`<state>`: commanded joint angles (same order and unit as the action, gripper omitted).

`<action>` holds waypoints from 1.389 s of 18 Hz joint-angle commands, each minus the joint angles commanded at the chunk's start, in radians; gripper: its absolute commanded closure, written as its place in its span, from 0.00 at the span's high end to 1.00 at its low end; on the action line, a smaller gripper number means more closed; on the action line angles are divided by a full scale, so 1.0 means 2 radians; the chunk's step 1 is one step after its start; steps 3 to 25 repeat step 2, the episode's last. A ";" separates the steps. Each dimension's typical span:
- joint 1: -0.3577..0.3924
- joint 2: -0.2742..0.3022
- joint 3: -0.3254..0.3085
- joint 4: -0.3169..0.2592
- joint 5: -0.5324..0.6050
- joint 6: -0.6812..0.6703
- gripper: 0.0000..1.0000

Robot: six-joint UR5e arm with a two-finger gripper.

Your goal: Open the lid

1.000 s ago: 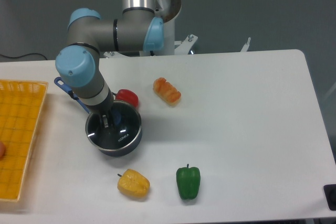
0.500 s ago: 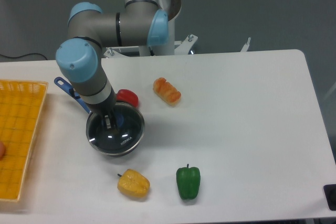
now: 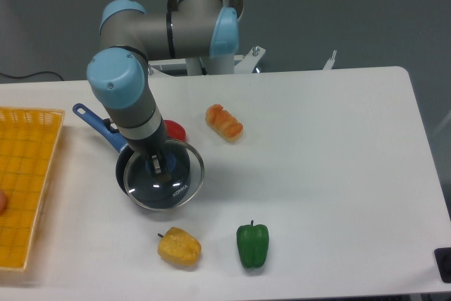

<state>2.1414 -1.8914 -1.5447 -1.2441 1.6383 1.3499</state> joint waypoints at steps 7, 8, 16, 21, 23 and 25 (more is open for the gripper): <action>0.001 0.000 -0.001 0.000 -0.001 0.000 0.56; 0.001 0.000 -0.001 0.000 -0.001 0.000 0.56; 0.001 0.000 -0.001 0.000 -0.001 0.000 0.56; 0.001 0.000 -0.001 0.000 -0.001 0.000 0.56; 0.001 0.000 -0.001 0.000 -0.001 0.000 0.56; 0.001 0.000 -0.001 0.000 -0.001 0.000 0.56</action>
